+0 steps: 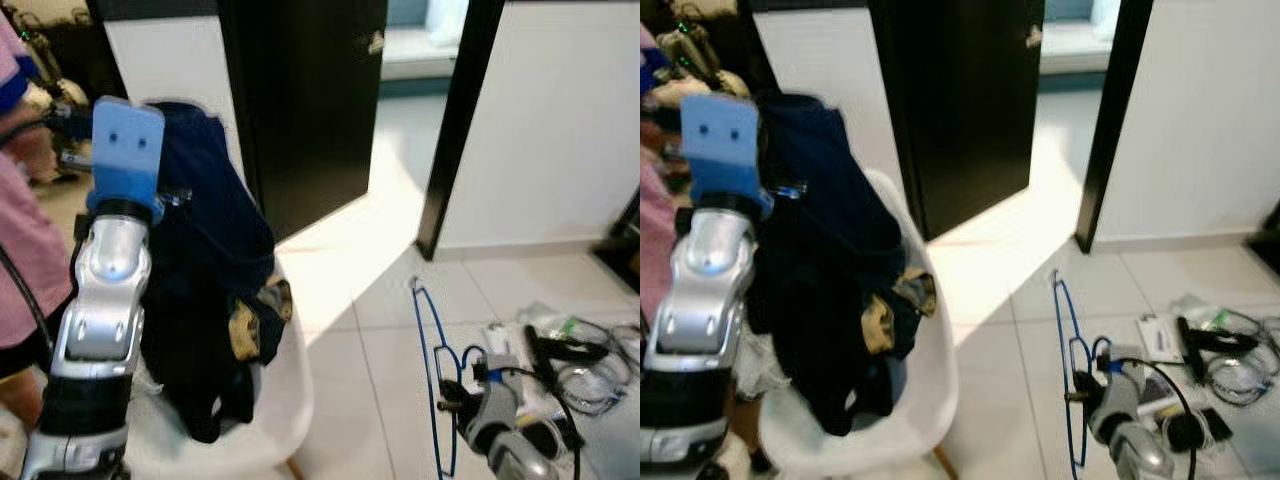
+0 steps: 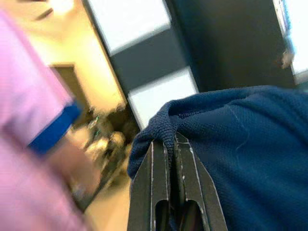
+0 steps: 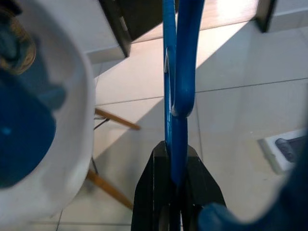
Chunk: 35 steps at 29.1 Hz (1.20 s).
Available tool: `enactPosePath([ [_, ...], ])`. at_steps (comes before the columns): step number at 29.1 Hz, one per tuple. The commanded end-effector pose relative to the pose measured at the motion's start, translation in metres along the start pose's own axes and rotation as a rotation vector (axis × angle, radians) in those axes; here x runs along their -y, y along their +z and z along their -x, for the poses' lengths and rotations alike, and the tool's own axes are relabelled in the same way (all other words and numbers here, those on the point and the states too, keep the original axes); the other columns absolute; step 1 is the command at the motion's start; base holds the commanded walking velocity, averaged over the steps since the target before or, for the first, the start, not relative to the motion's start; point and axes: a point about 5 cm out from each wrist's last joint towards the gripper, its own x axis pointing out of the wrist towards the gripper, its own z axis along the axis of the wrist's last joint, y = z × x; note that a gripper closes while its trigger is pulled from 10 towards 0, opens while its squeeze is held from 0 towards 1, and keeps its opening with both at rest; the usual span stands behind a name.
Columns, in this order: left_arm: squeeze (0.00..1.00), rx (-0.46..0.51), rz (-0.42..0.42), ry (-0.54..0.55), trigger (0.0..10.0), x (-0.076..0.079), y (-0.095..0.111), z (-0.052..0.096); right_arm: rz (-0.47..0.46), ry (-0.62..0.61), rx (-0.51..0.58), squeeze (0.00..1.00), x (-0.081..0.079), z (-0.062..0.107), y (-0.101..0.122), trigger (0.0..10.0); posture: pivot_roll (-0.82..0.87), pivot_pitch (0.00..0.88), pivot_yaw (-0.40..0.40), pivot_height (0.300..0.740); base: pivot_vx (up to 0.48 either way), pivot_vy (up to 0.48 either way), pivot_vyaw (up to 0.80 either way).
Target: Hang hanger
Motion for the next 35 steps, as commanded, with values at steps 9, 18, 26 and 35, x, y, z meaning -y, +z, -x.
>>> enactPosePath([
  [9, 0.0, -0.046, 0.13, -0.041, 10.0, -0.003, -0.001, -0.004, -0.019, -0.001, 0.02, 0.0, 0.0, -0.001, 0.004, 10.0, -0.01, 0.044, 0.014, 0.74, 0.0, 0.0, 0.0],
  [18, 0.0, 0.032, 0.22, -0.295, 10.0, 0.006, 0.017, -0.008, -0.022, 0.002, 0.033, 0.0, 0.0, 0.0, 0.006, 10.0, 0.0, 0.046, 0.015, 0.74, 0.0, 0.0, 0.0],
  [26, 0.0, 0.073, 0.337, -0.382, 10.0, 0.002, 0.031, -0.014, -0.062, 0.02, 0.058, 0.0, 0.0, 0.001, 0.008, 10.0, 0.0, 0.049, 0.018, 0.74, 0.0, 0.0, 0.0],
  [35, 0.0, 0.099, 0.425, -0.482, 10.0, 0.012, 0.046, -0.01, -0.068, 0.033, 0.063, 0.0, 0.0, 0.001, 0.008, 10.0, 0.0, 0.055, 0.021, 0.74, -0.302, 0.0, 0.0],
])
